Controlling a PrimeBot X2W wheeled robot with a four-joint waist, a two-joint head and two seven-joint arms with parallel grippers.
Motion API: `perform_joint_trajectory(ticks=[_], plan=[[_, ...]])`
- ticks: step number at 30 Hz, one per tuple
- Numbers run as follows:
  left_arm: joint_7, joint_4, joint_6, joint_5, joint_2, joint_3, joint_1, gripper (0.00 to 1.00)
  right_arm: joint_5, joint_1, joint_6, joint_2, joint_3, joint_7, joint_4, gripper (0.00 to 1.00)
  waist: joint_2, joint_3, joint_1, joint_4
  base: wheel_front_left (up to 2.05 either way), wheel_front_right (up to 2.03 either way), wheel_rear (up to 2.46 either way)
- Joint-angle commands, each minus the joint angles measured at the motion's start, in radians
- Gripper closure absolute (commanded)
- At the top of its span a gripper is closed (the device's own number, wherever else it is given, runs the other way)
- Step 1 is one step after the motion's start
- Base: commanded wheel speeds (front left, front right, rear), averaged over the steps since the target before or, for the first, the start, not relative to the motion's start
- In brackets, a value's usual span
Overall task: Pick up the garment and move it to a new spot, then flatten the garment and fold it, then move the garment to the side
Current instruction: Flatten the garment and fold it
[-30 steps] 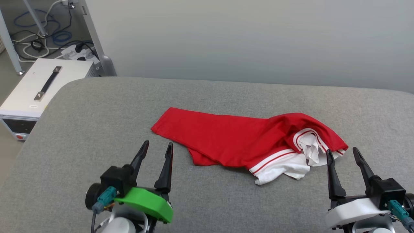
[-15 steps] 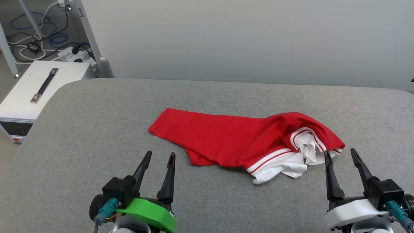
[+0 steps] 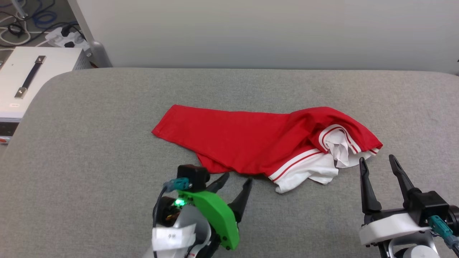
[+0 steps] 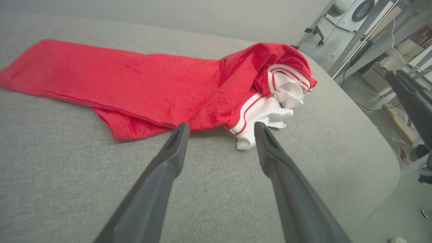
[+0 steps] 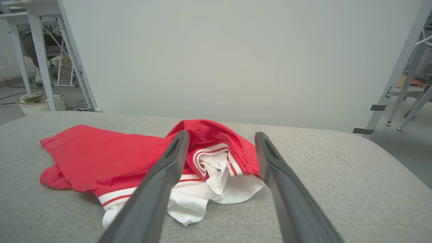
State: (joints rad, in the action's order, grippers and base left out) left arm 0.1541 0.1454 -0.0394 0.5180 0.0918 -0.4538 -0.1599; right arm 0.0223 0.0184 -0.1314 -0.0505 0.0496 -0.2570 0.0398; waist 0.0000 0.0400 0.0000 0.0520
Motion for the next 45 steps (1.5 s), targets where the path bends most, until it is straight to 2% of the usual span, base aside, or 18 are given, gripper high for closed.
perform_joint_trajectory(ticks=[1,3,6,10,17,27,28,29,30,37,41,45], plan=[[0.061,-0.003,0.006,0.025,-0.01,-0.015,-0.037,0.0,-0.008,-0.021,0.001,0.0,-0.007,-0.005,-0.007,0.0,0.0,0.041,0.0,-0.025,0.0,0.0,0.0],[0.173,0.013,0.029,0.018,-0.012,-0.05,-0.081,0.0,-0.011,-0.035,0.001,0.0,-0.017,-0.005,-0.007,0.0,0.0,0.065,0.0,-0.042,0.0,0.0,0.0],[0.279,0.048,0.055,-0.002,-0.014,-0.084,-0.134,0.0,-0.01,-0.052,0.001,0.0,-0.026,-0.005,-0.01,0.0,0.0,0.1,0.0,-0.069,0.0,0.0,0.0],[0.348,0.103,0.065,0.017,-0.026,-0.105,-0.194,0.0,-0.007,-0.073,0.001,0.0,-0.033,-0.005,-0.008,0.0,0.0,0.141,0.0,-0.105,0.0,0.0,0.0],[0.319,0.216,0.102,0.054,-0.039,-0.11,-0.283,0.0,0.005,-0.1,0.001,0.0,-0.04,-0.005,-0.004,0.0,0.0,0.192,0.0,-0.154,0.0,0.0,0.0],[0.241,0.292,0.109,0.19,-0.041,-0.191,-0.353,0.0,0.011,-0.122,0.001,0.0,-0.043,-0.005,0.0,0.0,0.0,0.221,0.0,-0.175,0.0,0.0,0.0],[0.232,0.298,0.109,0.201,-0.041,-0.2,-0.357,0.08,0.011,-0.123,0.001,0.0,-0.043,-0.005,0.001,0.0,0.0,0.222,0.0,-0.173,0.0,0.0,0.0],[0.219,0.307,0.108,0.215,-0.041,-0.208,-0.362,0.81,0.011,-0.124,0.001,0.0,-0.045,-0.005,0.003,0.0,0.0,0.222,0.0,-0.172,0.0,0.0,0.0],[0.208,0.316,0.105,0.223,-0.041,-0.214,-0.365,1.0,0.01,-0.124,0.001,0.0,-0.045,-0.005,0.004,0.0,0.0,0.222,0.0,-0.17,0.0,0.0,0.0],[0.116,0.339,0.077,0.273,-0.038,-0.21,-0.349,1.0,0.009,-0.113,0.001,0.0,-0.028,-0.005,0.015,0.0,0.0,0.177,0.0,-0.129,0.0,0.0,0.0],[0.083,0.302,0.065,0.276,0.003,-0.202,-0.297,1.0,0.014,-0.093,0.001,0.0,-0.022,-0.005,0.025,0.0,0.0,0.123,0.0,-0.095,0.0,0.0,0.0],[0.066,0.211,0.076,0.292,0.062,-0.177,-0.222,1.0,0.021,-0.068,0.001,0.0,-0.014,-0.005,0.033,0.0,0.0,0.063,0.0,-0.054,0.0,0.0,0.0]])
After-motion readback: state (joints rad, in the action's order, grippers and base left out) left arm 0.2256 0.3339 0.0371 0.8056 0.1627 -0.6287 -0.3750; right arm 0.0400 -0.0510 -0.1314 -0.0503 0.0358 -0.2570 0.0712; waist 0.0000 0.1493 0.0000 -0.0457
